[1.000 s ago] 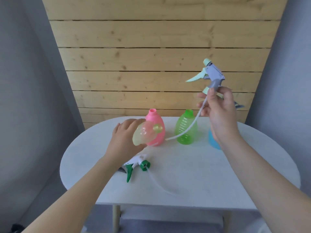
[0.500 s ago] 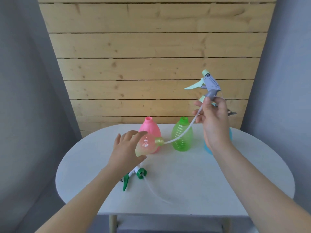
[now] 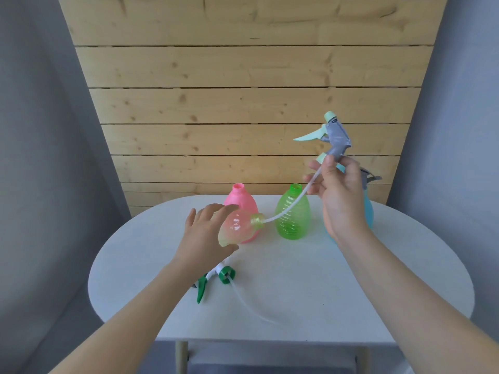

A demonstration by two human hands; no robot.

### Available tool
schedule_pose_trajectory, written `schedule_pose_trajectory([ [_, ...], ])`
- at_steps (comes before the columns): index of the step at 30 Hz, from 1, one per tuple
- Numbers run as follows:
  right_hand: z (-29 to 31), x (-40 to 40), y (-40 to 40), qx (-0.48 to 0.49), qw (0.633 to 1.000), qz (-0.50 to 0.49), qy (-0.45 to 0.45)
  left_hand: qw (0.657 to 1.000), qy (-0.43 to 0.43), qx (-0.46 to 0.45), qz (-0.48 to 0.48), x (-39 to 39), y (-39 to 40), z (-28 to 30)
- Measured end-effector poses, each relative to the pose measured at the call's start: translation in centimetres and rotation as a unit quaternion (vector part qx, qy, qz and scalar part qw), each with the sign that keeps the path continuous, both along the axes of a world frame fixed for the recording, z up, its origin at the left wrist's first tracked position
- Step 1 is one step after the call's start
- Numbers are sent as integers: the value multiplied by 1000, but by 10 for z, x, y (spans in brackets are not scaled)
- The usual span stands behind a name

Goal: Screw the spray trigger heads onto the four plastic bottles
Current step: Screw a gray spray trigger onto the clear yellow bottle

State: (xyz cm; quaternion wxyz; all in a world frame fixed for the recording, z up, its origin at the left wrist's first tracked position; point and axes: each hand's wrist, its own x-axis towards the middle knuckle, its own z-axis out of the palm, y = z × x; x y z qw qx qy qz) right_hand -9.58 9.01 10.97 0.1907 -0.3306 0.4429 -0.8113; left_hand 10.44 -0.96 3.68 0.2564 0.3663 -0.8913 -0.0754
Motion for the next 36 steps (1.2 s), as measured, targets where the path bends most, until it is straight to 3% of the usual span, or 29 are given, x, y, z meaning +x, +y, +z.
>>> schedule_pose_trajectory([
  [8, -25, 22, -9, 124, 986, 107, 29, 980, 139, 137, -39, -12, 20, 10],
  [20, -17, 7, -6, 117, 951, 284, 32, 936, 229, 240, -115, -26, 37, 20],
  [24, -14, 2, -3, 153, 950, 257, 91, 936, 239, 237, -105, -33, 38, 18],
  [33, -19, 7, -7, 183, 974, 125, 54, 954, 252, 148, -72, -52, 50, 17],
  [36, -21, 10, -6, 174, 980, 90, 42, 965, 223, 95, -103, -60, 55, 15],
])
